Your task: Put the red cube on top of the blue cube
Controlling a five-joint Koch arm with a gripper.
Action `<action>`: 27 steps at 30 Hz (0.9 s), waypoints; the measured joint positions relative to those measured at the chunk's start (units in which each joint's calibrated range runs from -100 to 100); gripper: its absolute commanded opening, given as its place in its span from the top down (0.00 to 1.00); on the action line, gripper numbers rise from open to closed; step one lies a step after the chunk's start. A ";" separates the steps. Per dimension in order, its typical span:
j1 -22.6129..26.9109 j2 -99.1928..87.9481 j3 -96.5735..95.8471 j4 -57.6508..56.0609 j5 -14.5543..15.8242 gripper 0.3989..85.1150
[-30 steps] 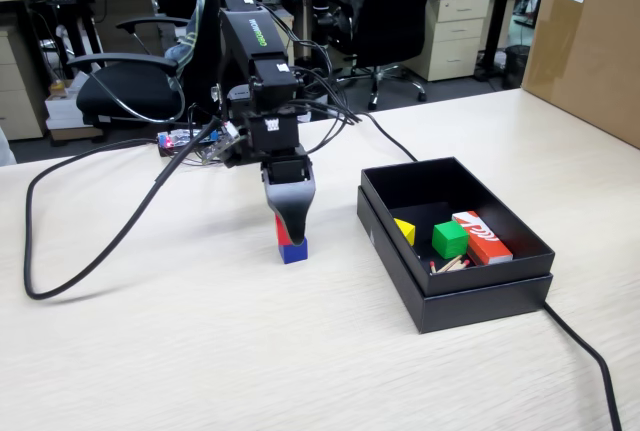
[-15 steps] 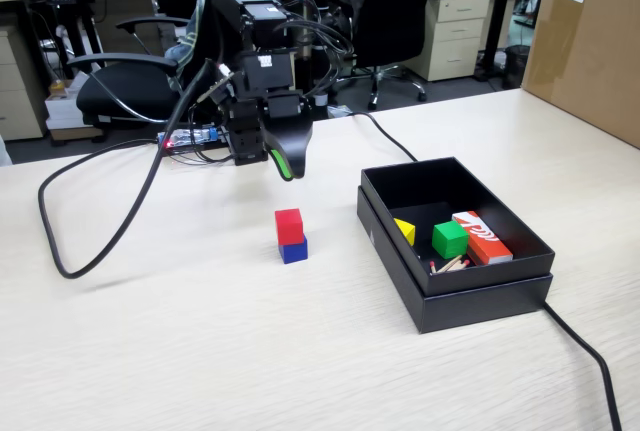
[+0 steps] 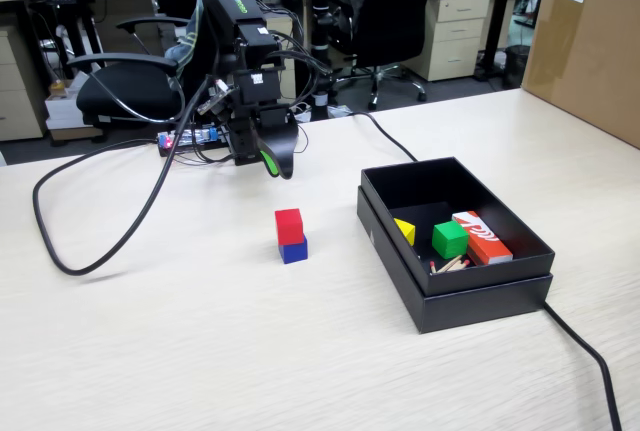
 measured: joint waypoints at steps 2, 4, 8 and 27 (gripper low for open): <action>-0.29 -1.04 -4.93 4.10 -0.29 0.43; -0.54 -1.81 -9.58 9.76 -1.03 0.43; -0.68 -3.24 -19.35 26.33 -2.64 0.43; -0.68 -11.39 -37.24 48.63 -3.96 0.43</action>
